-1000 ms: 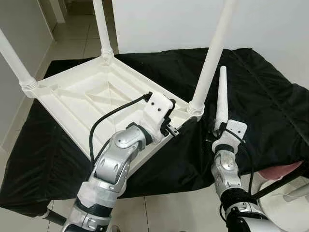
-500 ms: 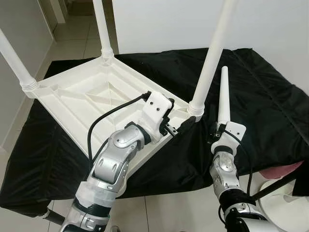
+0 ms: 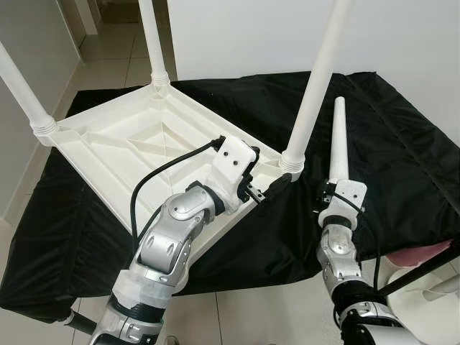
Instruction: Building children table
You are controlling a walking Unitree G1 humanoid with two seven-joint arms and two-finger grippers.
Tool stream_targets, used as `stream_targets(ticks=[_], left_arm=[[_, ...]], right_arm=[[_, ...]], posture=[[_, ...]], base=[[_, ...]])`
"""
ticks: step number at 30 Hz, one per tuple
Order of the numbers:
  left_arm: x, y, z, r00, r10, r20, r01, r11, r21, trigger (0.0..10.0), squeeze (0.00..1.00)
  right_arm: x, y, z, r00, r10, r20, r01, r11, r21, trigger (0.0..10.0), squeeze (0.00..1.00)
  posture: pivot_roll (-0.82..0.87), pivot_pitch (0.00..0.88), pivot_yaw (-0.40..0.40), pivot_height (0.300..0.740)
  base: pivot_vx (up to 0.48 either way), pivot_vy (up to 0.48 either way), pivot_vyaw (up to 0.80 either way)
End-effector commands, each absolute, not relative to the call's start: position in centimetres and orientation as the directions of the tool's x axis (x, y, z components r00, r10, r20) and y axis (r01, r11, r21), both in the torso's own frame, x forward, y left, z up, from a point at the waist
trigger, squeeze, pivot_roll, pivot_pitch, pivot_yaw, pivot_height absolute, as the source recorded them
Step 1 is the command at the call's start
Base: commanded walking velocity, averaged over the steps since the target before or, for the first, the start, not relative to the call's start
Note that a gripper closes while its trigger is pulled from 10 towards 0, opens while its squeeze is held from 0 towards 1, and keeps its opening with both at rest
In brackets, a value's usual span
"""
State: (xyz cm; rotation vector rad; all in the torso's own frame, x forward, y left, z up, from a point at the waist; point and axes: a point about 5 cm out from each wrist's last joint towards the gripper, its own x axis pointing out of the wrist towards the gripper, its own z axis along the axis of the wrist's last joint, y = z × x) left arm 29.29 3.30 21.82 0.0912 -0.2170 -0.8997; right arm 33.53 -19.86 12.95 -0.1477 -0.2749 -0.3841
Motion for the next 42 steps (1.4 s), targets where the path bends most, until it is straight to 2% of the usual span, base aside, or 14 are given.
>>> stream_targets(ticks=[1,5,7,9,13,14,16,20,24,25,27,32,36,42], left_arm=[[29.3,3.3,22.3,0.589,-0.792,0.158,0.774,0.610,0.170,10.0,0.00],[29.3,3.5,23.0,0.580,-0.796,0.172,0.778,0.604,0.173,10.0,0.00],[29.3,3.5,23.0,0.580,-0.796,0.172,0.778,0.604,0.173,10.0,0.00],[29.3,3.7,23.7,0.572,-0.799,0.185,0.778,0.600,0.185,10.0,0.00],[29.3,3.8,24.0,0.570,-0.799,0.191,0.778,0.600,0.189,10.0,0.00],[29.2,4.0,24.6,0.562,-0.799,0.213,0.779,0.598,0.190,10.0,0.00],[29.2,4.1,25.1,0.557,-0.798,0.229,0.781,0.597,0.182,10.0,0.00],[29.2,4.3,25.3,0.557,-0.797,0.234,0.780,0.599,0.181,10.0,0.00],[29.4,4.6,25.2,0.565,-0.793,0.227,0.775,0.604,0.185,10.0,0.00],[29.4,4.6,25.2,0.565,-0.793,0.227,0.775,0.604,0.185,10.0,0.00],[29.5,4.6,25.3,0.567,-0.792,0.226,0.774,0.606,0.185,10.0,0.00],[29.5,4.6,25.3,0.567,-0.792,0.227,0.774,0.606,0.184,10.0,0.00],[29.5,4.4,25.4,0.563,-0.795,0.226,0.778,0.602,0.180,10.0,0.00],[29.4,4.3,25.4,0.560,-0.797,0.224,0.782,0.598,0.174,10.0,0.00]], right_arm=[[33.9,-19.1,16.1,0.851,-0.287,0.440,0.366,0.924,-0.106,10.0,0.00],[34.0,-18.1,19.0,0.809,-0.193,0.555,0.329,0.931,-0.156,10.0,0.00],[34.0,-18.1,19.0,0.809,-0.193,0.555,0.329,0.931,-0.156,10.0,0.00],[33.9,-17.1,20.9,0.768,-0.109,0.631,0.302,0.931,-0.206,10.0,0.00],[33.7,-16.6,21.8,0.745,-0.069,0.664,0.291,0.929,-0.231,10.0,0.00],[33.2,-15.0,24.0,0.669,0.036,0.742,0.273,0.917,-0.290,10.0,0.00],[32.7,-13.9,25.5,0.596,0.114,0.795,0.284,0.896,-0.341,10.0,0.00],[32.2,-13.1,26.6,0.543,0.156,0.825,0.282,0.892,-0.354,10.0,0.00],[31.3,-11.8,29.0,0.442,0.207,0.873,0.286,0.890,-0.356,10.0,0.00],[31.3,-11.8,29.0,0.442,0.207,0.873,0.286,0.890,-0.356,10.0,0.00],[30.7,-11.0,30.8,0.363,0.230,0.903,0.300,0.889,-0.347,10.0,0.00],[30.5,-10.7,31.4,0.333,0.249,0.910,0.300,0.887,-0.352,10.0,0.00],[29.9,-9.7,33.2,0.240,0.298,0.924,0.303,0.881,-0.363,10.0,0.00],[29.4,-8.8,34.6,0.172,0.337,0.926,0.300,0.877,-0.375,10.0,0.00]], posture=[[0.02,0.034,0.022,0.740],[0.01,0.032,0.027,0.740],[0.01,0.032,0.027,0.740],[0.01,0.030,0.033,0.740],[0.01,0.030,0.035,0.740],[0.01,0.029,0.040,0.740],[0.01,0.029,0.043,0.740],[0.01,0.032,0.046,0.740],[0.01,0.034,0.051,0.740],[0.01,0.034,0.051,0.740],[0.01,0.034,0.056,0.740],[0.01,0.034,0.056,0.740],[0.01,0.036,0.066,0.740],[0.01,0.038,0.064,0.740]], base=[[0.000,0.000,0.00],[0.000,0.000,0.00],[0.000,0.000,0.00],[0.000,0.000,0.00],[0.000,0.000,0.00],[0.000,0.000,0.00],[0.000,0.000,0.00],[0.000,0.000,0.00],[0.000,0.000,0.00],[0.000,0.000,0.00],[0.000,0.000,0.00],[0.000,0.000,0.00],[0.000,0.000,0.00],[0.000,0.000,0.00]])
